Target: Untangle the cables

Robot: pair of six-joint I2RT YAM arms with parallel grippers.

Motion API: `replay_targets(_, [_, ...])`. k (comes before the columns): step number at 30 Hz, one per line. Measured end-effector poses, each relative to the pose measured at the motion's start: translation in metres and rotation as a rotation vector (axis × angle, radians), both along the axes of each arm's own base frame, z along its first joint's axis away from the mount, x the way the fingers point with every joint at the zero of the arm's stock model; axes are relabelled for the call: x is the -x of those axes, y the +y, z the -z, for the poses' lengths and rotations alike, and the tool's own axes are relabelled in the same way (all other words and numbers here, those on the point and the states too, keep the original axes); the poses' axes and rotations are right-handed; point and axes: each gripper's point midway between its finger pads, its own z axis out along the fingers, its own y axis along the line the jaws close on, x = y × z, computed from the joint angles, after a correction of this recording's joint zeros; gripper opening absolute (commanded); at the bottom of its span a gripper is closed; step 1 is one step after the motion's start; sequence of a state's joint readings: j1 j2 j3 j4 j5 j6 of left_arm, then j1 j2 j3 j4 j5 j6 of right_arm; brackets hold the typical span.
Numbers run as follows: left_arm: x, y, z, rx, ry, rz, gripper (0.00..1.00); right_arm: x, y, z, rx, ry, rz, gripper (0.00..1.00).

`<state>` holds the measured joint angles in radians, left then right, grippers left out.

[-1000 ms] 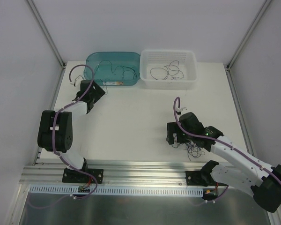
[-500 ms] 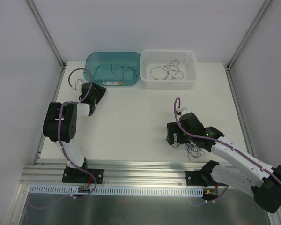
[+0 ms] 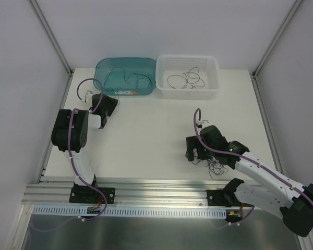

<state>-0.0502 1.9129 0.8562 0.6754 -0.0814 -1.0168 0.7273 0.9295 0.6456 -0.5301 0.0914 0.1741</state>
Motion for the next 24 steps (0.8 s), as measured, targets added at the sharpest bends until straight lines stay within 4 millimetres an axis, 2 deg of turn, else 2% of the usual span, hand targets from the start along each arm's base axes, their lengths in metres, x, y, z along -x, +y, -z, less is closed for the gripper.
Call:
replay_targets(11, [-0.001,-0.001,0.01,0.018,0.022,-0.005,0.15,0.0,0.0,0.0,0.0,0.0,0.0,0.96])
replay_targets(12, [-0.001,-0.001,0.01,0.017,0.022,-0.004,0.1,0.0,0.0,0.0,0.0,0.0,0.0,0.96])
replay_targets(13, [-0.001,-0.002,0.011,0.017,0.022,-0.003,0.0,0.0,0.0,0.0,0.0,0.0,0.0,0.95])
replay_targets(21, [0.005,-0.001,0.009,0.021,0.03,0.008,0.0,0.0,0.0,0.0,0.0,0.0,0.0,0.96])
replay_targets(24, [0.014,-0.001,-0.006,0.016,0.033,0.017,0.0,0.0,0.0,0.0,0.0,0.0,0.0,0.95])
